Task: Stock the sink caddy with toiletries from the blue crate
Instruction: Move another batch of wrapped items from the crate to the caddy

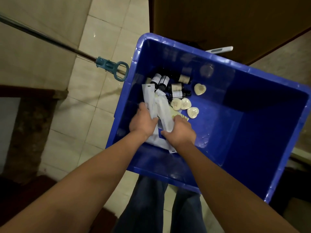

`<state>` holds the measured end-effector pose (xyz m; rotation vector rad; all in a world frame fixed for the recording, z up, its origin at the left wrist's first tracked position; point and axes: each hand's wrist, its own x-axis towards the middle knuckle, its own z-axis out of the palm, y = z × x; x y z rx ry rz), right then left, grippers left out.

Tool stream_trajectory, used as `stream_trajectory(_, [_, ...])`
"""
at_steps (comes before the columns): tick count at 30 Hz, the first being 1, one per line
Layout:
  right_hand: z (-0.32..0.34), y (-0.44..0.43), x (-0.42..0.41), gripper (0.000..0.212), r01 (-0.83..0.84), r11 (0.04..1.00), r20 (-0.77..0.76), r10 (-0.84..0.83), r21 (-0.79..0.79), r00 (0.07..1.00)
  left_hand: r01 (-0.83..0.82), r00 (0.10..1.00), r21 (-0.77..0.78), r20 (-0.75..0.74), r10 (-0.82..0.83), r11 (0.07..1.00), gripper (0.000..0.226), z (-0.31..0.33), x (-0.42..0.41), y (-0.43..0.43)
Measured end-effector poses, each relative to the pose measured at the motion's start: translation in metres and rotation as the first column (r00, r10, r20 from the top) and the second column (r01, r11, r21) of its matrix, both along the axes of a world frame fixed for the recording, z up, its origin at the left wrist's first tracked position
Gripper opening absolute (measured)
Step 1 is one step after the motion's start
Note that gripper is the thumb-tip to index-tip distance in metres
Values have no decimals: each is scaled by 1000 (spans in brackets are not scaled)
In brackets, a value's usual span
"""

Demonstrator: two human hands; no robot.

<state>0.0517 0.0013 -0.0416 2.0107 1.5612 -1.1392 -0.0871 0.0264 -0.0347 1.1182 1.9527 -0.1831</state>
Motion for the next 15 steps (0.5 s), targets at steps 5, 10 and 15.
stream_trajectory(5, [-9, 7, 0, 40, -22, 998, 25, 21, 51, 999, 8, 1000, 8, -3, -8, 1000, 37, -7, -4, -1])
stream_trajectory(10, [-10, 13, 10, 14, 16, 999, -26, -15, 38, 1000, -14, 997, 10, 71, 13, 1000, 30, -9, -4, -1])
stream_trajectory(15, [0, 11, 26, 4, 148, 988, -152, -139, 52, 979, -44, 992, 12, 122, 42, 999, 27, -2, -2, -3])
